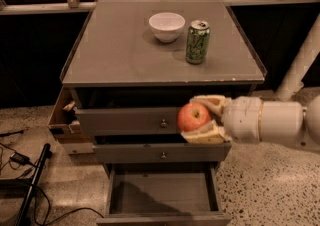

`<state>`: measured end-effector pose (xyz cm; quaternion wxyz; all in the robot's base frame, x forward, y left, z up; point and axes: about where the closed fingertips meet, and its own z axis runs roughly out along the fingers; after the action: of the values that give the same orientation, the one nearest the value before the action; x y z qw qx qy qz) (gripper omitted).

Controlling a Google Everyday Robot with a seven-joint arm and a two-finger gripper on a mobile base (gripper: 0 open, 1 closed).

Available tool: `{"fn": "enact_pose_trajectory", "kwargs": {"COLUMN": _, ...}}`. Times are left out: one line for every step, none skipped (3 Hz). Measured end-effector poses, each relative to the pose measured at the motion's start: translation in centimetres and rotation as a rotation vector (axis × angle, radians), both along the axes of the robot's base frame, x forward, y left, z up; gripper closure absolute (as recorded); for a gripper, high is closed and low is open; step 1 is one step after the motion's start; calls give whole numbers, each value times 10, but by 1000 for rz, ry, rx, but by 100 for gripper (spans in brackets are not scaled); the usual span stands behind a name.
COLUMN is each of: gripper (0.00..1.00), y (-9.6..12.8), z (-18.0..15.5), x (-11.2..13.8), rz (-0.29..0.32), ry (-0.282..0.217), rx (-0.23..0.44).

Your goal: Pick apple from bottom drawer and place on counter

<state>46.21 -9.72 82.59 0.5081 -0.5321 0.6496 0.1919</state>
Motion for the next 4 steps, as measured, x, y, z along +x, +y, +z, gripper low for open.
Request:
{"fn": "enact_pose_trajectory", "kwargs": {"gripper": 100, "y": 8, "z": 56, "x": 39, "rz": -18, "ry": -14, "rx": 31}}
{"fn": "enact_pose_trajectory", "kwargs": {"gripper": 100, "y": 34, "z": 74, "x": 52, "rz": 23, "ry": -29, "rx": 54}}
{"fn": "enact_pose_trajectory", "kwargs": {"gripper": 100, "y": 34, "z": 74, "x": 52, "rz": 23, "ry": -29, "rx": 54}}
{"fn": "enact_pose_trajectory", "kwargs": {"gripper": 100, "y": 22, "z": 75, "x": 60, "rz": -49, "ry": -10, "rx": 31}}
